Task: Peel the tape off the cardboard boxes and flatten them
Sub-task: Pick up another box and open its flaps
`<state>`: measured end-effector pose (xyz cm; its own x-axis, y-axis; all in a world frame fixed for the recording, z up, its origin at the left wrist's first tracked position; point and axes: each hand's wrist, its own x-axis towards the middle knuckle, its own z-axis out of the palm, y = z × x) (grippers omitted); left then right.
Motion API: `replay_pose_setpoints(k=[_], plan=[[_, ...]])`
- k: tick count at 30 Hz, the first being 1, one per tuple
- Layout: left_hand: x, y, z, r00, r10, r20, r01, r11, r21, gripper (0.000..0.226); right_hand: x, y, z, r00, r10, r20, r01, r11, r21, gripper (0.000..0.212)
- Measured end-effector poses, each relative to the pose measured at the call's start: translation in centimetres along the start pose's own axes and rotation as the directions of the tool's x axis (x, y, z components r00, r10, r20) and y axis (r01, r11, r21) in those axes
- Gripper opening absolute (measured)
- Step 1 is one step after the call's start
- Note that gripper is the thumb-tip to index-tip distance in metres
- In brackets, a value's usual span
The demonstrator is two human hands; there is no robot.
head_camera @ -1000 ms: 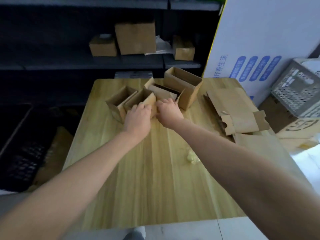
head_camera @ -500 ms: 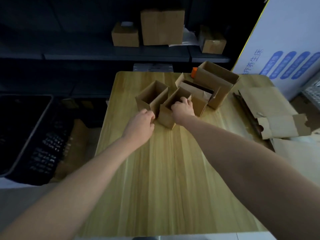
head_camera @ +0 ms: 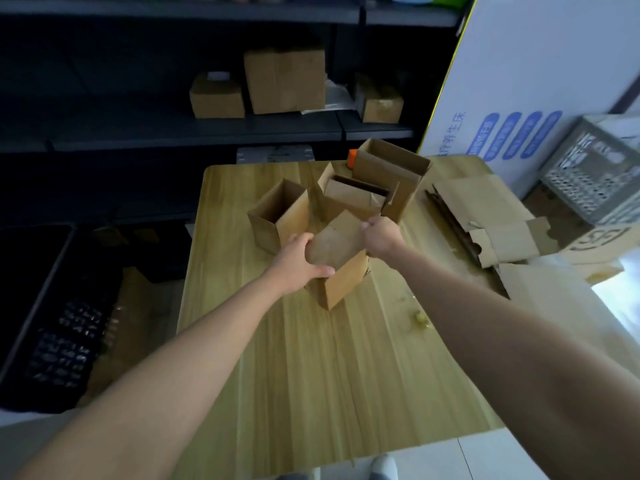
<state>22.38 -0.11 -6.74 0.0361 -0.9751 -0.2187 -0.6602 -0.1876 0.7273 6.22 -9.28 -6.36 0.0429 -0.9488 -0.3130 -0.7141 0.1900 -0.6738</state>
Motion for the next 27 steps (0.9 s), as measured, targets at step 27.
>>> replay_pose_setpoints(k=[27], plan=[[-2.4,-1.4,6.0,0.987,-0.020,-0.159,0.061,0.964,0.257,0.013,-3.3,4.7,2.6,0.885,-0.187,0.427,0.435,0.662,-0.610,0.093]])
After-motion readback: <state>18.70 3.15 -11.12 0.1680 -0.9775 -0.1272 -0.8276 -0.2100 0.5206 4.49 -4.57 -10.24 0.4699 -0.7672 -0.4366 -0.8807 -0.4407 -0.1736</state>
